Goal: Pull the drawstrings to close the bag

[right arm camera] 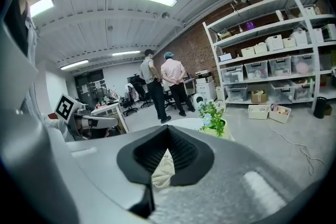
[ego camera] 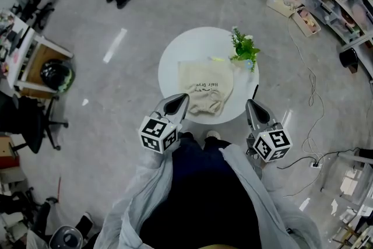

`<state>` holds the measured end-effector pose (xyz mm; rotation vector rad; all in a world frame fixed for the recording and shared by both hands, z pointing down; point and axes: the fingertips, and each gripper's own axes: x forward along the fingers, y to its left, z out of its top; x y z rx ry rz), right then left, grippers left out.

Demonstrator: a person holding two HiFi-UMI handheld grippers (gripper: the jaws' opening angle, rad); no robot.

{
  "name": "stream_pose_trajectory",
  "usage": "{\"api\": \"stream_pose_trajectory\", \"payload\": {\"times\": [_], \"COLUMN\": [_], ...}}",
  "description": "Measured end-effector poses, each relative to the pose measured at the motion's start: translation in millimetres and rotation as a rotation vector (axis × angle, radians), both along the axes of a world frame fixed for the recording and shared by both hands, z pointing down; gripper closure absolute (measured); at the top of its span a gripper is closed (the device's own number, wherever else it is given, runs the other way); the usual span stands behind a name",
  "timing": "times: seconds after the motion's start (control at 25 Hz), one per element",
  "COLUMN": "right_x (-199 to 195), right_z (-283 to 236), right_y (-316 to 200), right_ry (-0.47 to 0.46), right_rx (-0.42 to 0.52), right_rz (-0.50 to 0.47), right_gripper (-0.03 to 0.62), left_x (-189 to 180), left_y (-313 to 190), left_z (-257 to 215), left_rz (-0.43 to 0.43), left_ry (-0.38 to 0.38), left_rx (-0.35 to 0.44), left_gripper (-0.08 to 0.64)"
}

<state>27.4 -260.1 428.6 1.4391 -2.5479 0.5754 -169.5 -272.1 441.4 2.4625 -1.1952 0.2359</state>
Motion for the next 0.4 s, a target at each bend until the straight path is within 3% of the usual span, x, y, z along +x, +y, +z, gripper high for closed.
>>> {"api": "stream_pose_trajectory", "payload": {"times": [0.4], "right_x": [-4.8], "right_z": [4.4], "right_y": [6.5], "right_ry": [0.015], "right_rx": [-0.01], "right_rz": [0.001], "right_gripper": [0.591], "left_x": [-3.9], "left_y": [4.7], "left_z": [4.7], "left_rz": [0.01], "left_ry": [-0.004], "left_rx": [-0.011], "left_gripper": [0.545]}}
